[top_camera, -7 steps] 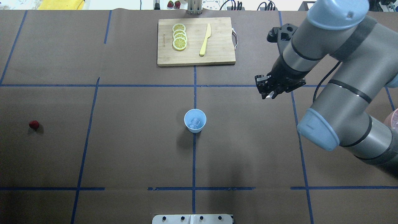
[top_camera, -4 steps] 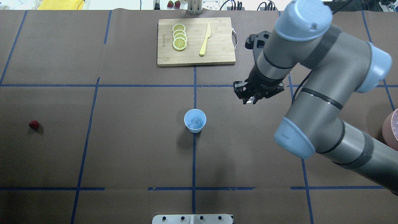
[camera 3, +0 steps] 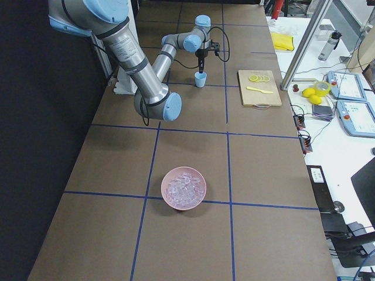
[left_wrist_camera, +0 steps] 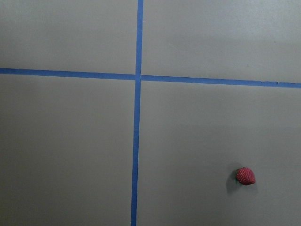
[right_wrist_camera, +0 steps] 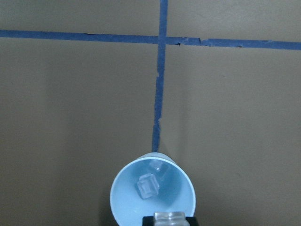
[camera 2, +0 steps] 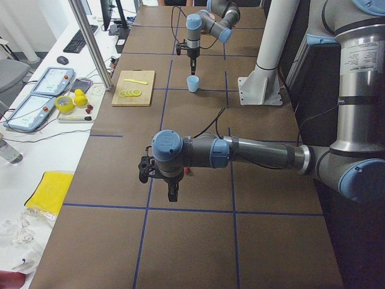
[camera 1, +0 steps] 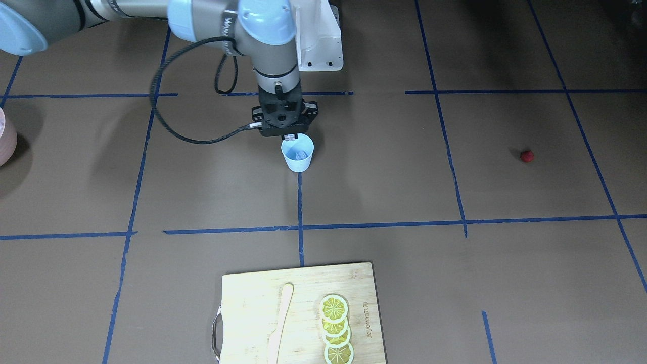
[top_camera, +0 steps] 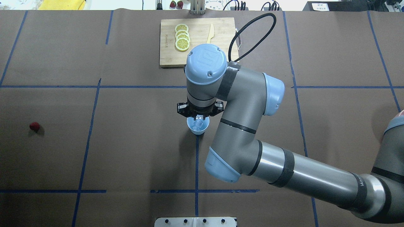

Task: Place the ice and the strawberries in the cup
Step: 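Lower the ice cube into the blue cup and open the right gripper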

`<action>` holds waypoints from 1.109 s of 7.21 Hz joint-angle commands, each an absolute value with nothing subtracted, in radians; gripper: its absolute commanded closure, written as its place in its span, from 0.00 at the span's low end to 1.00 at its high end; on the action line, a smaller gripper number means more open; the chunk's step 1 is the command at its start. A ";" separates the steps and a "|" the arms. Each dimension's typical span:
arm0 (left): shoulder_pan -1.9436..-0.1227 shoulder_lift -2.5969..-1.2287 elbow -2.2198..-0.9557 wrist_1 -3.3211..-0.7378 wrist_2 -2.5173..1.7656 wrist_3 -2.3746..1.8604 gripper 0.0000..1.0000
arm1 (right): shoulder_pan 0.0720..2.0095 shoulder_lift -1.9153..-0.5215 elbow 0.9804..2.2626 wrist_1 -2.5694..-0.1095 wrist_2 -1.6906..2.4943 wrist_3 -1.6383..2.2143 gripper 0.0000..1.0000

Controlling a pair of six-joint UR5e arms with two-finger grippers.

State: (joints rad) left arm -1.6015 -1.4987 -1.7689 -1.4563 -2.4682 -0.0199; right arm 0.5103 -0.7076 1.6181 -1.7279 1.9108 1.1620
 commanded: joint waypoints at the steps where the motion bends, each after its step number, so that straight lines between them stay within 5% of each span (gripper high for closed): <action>1: -1.601 -1.500 -1.767 -1.457 -2.468 -0.020 0.00 | 0.488 -0.678 1.563 -1.724 1.876 1.169 1.00; 5: -1.601 -1.500 -1.767 -1.457 -2.468 -0.020 0.00 | 0.489 -0.686 1.563 -1.726 1.875 1.172 1.00; 6: -1.601 -1.500 -1.767 -1.457 -2.468 -0.020 0.00 | 0.489 -0.686 1.566 -1.726 1.875 1.170 0.91; 7: -1.601 -1.502 -1.767 -1.457 -2.468 -0.020 0.00 | 0.489 -0.689 1.568 -1.726 1.875 1.172 0.42; 8: -1.601 -1.502 -1.767 -1.457 -2.468 -0.020 0.00 | 0.489 -0.695 1.578 -1.726 1.875 1.172 0.04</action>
